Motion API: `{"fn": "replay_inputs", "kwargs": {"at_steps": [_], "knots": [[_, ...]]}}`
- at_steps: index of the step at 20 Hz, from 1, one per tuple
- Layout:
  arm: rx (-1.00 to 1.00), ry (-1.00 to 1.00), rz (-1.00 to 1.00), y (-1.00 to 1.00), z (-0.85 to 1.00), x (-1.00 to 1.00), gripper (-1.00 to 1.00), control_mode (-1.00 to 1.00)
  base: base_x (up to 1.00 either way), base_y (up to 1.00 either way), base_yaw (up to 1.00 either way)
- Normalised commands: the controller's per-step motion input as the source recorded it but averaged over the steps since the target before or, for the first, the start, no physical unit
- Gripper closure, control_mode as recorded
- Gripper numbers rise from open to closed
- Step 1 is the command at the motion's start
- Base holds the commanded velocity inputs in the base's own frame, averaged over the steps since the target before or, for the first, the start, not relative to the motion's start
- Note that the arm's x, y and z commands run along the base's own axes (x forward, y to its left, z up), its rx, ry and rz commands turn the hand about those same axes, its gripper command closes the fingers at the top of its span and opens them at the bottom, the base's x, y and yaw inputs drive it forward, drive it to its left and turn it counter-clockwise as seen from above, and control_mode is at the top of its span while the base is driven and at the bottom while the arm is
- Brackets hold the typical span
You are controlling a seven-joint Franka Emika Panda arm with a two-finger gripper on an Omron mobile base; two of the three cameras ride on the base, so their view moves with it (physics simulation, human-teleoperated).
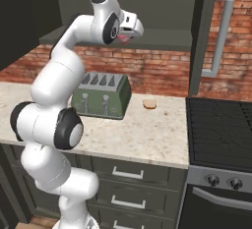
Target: Pick the canned food and jam from the counter and place them in the cabinets closest to them.
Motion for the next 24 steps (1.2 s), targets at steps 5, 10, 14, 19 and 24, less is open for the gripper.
{"fn": "replay_inputs", "kwargs": {"at_steps": [5,10,14,19,24], "knots": [[0.00,0.04,0.00,-0.01,0.00,0.49,1.00,-1.00,0.00,0.00,0.00],[0.00,0.03,0.00,0.00,0.00,0.46,1.00,-1.00,0.00,0.00,0.00],[0.00,0.00,0.00,-0.01,-0.12,0.26,1.00,-1.00,0.00,0.00,0.00],[-0.01,-0.03,0.00,-0.02,-0.12,0.07,1.00,-1.00,0.00,0.00,0.00],[0.00,-0.05,0.00,0.00,-0.07,0.12,1.00,-1.00,0.00,0.00,0.00]]}}
